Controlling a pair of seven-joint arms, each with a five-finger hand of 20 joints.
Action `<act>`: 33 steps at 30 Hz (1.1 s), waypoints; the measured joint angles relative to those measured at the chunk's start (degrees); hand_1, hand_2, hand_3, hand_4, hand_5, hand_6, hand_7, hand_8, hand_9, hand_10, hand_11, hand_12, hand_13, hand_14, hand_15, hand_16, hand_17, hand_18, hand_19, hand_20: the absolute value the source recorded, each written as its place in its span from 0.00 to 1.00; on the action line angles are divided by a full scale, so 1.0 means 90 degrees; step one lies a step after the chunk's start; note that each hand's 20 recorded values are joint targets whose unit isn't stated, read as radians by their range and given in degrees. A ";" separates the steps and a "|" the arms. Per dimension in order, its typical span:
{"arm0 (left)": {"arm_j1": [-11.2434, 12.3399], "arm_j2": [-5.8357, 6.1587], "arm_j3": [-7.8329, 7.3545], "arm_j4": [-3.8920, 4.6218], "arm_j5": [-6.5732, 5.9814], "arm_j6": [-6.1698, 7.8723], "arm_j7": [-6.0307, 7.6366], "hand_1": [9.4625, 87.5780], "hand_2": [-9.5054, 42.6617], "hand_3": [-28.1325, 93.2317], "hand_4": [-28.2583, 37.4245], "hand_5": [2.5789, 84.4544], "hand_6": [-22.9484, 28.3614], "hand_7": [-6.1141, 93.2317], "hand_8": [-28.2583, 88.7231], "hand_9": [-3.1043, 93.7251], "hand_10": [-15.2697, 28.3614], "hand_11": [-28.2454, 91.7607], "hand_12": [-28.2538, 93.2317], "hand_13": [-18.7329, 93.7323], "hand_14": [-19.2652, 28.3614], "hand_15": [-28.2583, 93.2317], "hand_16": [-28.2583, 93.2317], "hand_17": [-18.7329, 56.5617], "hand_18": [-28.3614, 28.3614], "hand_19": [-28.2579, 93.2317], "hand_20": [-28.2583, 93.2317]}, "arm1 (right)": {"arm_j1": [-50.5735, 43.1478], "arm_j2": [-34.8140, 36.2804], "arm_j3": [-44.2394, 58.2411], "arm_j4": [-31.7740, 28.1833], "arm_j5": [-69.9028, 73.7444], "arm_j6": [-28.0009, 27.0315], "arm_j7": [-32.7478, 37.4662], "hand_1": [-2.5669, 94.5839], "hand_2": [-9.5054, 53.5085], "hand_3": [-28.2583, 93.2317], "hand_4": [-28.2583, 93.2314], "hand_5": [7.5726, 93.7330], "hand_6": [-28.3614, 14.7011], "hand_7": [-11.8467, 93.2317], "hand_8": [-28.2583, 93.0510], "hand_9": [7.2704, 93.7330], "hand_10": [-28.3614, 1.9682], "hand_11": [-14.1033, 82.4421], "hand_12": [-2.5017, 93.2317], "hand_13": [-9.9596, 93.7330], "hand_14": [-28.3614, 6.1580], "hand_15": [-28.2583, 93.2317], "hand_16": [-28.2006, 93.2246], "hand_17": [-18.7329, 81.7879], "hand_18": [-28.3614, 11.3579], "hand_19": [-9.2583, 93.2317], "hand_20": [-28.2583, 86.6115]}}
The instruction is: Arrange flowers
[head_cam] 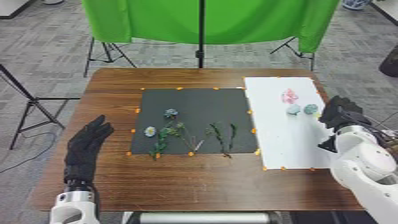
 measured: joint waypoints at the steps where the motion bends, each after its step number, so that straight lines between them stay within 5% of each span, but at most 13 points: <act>1: 0.0000 0.0001 0.0000 0.0000 0.0000 0.0000 -0.0008 0.18 0.23 0.77 0.00 0.53 0.51 0.17 0.20 0.48 0.64 0.36 0.35 0.45 0.75 0.43 0.26 0.30 0.74 0.29 0.41 | 0.0018 0.0031 -0.0032 -0.0194 0.0083 0.0019 -0.0085 0.70 0.00 0.65 0.12 0.84 0.62 0.27 0.34 0.98 0.61 0.26 0.45 0.99 0.78 0.69 0.53 0.86 0.47 1.00 0.74; 6: 0.0000 0.0003 0.0002 0.0000 0.0000 -0.0008 -0.0028 0.18 0.23 0.77 0.00 0.53 0.51 0.17 0.20 0.48 0.64 0.36 0.35 0.45 0.75 0.43 0.26 0.30 0.74 0.29 0.41 | 0.1081 0.0176 -0.1416 -0.0862 0.0806 0.0174 -0.1057 0.69 0.00 0.65 0.12 0.84 0.63 0.27 0.34 0.97 0.62 0.26 0.46 0.99 0.78 0.69 0.54 0.86 0.47 1.00 0.74; 12: -0.0007 0.0008 0.0006 0.0002 0.0000 -0.0023 -0.0050 0.18 0.23 0.77 0.00 0.53 0.51 0.17 0.20 0.48 0.64 0.36 0.35 0.45 0.75 0.43 0.26 0.30 0.74 0.29 0.41 | 0.2896 -0.0451 -0.3329 -0.0666 0.1078 0.0191 -0.2271 0.69 0.00 0.66 0.12 0.84 0.64 0.28 0.34 0.97 0.63 0.25 0.46 0.99 0.79 0.69 0.54 0.86 0.47 1.00 0.74; 20: -0.0011 0.0016 0.0015 0.0005 0.0000 -0.0062 -0.0077 0.18 0.23 0.77 0.00 0.53 0.51 0.17 0.20 0.48 0.64 0.36 0.35 0.45 0.75 0.43 0.26 0.30 0.74 0.29 0.41 | 0.4378 -0.1423 -0.5070 -0.0231 0.0966 -0.0091 -0.2395 0.67 0.00 0.67 0.11 0.83 0.65 0.29 0.34 0.97 0.64 0.26 0.47 0.98 0.79 0.70 0.54 0.86 0.47 1.00 0.76; 33: -0.0055 0.0089 0.0083 0.0024 -0.0017 -0.0083 -0.0101 0.18 0.23 0.77 0.00 0.53 0.51 0.18 0.20 0.49 0.65 0.37 0.35 0.46 0.75 0.43 0.26 0.30 0.74 0.29 0.41 | 0.4667 -0.2007 -0.5627 0.0539 0.0635 -0.0397 -0.2354 0.66 0.00 0.68 0.10 0.83 0.67 0.29 0.33 0.96 0.65 0.26 0.48 0.97 0.79 0.70 0.54 0.85 0.46 1.00 0.76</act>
